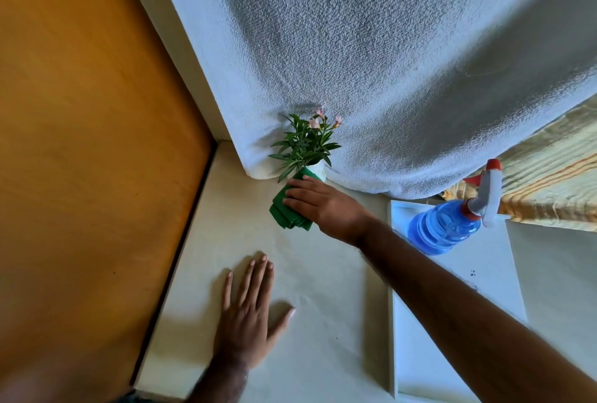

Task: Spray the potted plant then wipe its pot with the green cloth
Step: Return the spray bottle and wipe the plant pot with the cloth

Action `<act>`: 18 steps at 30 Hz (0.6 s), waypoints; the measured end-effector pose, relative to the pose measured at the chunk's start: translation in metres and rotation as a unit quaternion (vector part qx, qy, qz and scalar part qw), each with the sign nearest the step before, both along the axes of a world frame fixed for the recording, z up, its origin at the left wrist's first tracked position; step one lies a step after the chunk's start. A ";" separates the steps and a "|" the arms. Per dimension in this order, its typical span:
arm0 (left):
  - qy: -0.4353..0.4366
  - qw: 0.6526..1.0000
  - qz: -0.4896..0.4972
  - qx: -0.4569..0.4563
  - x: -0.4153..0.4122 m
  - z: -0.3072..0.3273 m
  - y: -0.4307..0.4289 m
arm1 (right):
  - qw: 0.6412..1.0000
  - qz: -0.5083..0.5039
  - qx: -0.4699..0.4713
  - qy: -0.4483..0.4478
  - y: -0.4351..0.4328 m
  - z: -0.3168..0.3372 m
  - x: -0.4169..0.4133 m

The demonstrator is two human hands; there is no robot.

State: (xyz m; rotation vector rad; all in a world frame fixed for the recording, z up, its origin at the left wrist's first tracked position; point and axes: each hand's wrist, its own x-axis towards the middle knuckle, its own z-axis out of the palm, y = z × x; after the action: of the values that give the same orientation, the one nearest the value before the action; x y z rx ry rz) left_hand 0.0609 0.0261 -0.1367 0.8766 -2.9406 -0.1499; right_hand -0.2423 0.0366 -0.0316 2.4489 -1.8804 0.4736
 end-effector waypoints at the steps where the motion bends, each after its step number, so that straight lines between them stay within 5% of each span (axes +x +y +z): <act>1: -0.001 1.000 0.000 0.000 0.000 0.000 0.000 | 1.000 0.004 0.014 -0.001 0.000 -0.001 -0.001; 9: -0.014 1.000 0.000 0.010 0.000 -0.006 -0.001 | 0.982 -0.037 0.136 -0.127 -0.002 -0.017 0.007; 18: -0.008 1.000 0.000 0.006 0.001 -0.004 -0.001 | 0.911 -0.208 0.154 -0.322 -0.005 -0.010 0.020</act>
State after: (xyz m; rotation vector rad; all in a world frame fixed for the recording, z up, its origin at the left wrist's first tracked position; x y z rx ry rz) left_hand 0.0617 0.0250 -0.1410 0.8835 -2.9586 -0.1626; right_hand -0.2224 0.0315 -0.0415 2.0821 -2.8363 1.1385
